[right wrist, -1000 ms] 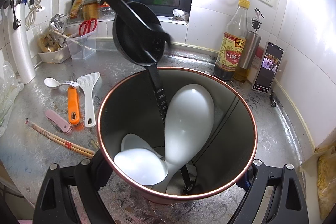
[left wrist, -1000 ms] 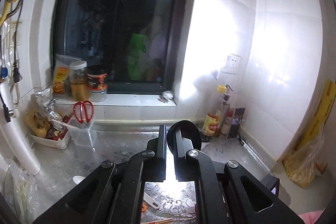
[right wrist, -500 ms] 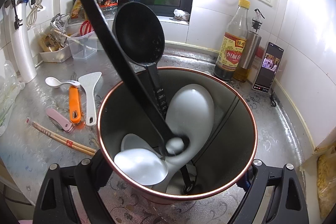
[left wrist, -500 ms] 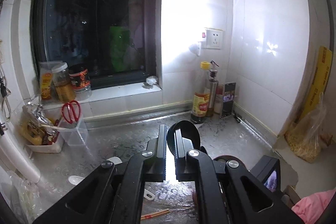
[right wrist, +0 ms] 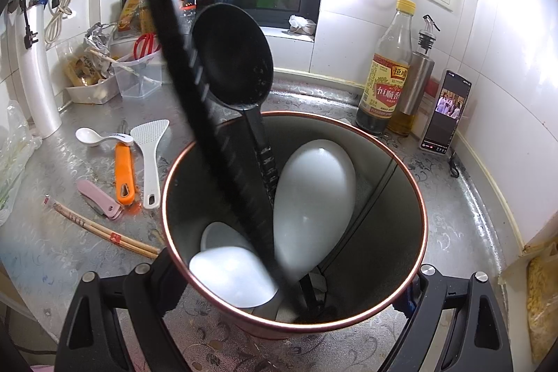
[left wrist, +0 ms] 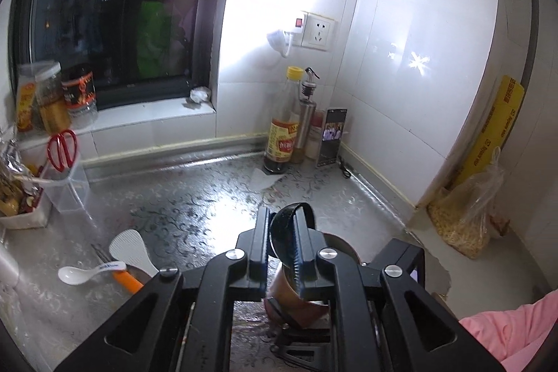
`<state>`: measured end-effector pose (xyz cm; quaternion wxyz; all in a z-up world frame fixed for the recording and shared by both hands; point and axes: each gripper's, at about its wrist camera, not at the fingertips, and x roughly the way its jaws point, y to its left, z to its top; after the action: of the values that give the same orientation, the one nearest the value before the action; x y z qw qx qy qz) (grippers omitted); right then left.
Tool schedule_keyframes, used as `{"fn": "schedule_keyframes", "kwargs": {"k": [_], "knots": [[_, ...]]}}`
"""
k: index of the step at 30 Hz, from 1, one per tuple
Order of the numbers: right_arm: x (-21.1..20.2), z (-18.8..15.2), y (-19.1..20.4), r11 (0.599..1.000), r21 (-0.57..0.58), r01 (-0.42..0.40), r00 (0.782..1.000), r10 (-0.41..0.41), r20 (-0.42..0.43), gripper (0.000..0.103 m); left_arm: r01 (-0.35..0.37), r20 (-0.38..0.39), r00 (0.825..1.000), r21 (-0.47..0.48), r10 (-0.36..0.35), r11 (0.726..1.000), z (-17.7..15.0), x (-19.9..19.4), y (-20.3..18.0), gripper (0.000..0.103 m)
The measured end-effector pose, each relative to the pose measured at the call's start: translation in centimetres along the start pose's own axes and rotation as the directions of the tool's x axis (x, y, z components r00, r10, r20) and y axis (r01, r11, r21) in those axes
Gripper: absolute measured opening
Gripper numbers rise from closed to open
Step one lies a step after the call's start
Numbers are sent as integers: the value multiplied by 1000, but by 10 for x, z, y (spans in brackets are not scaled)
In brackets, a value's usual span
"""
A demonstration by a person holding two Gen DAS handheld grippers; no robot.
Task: Organize utensils
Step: 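Lower the black scoop handle-first into the red holder and open the left gripper, then move the left gripper back over the wooden chopsticks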
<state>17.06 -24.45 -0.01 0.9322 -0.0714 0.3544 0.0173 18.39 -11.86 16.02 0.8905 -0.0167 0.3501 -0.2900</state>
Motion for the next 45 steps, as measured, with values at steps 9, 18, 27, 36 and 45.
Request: {"fn": "schedule_keyframes", "kwargs": {"k": [9, 18, 27, 36, 45], "knots": [[-1, 0, 2, 1000, -1, 1, 1000, -1, 0, 93, -2, 11, 1000, -37, 2, 999, 1, -6, 7, 38], [-1, 0, 1, 1000, 0, 0, 1000, 0, 0, 93, -76, 3, 997, -130, 77, 989, -8, -10, 37, 55], [-1, 1, 2, 1000, -1, 2, 1000, -2, -1, 94, -233, -98, 972, -262, 214, 937, -36, -7, 92, 66], [5, 2, 1, 1000, 4, -1, 1000, 1, -24, 94, -374, -180, 927, -397, 328, 838, -72, -24, 150, 68], [4, 1, 2, 1000, 6, -1, 1000, 1, -25, 94, -493, -243, 869, -499, 432, 712, -115, -51, 197, 78]]}}
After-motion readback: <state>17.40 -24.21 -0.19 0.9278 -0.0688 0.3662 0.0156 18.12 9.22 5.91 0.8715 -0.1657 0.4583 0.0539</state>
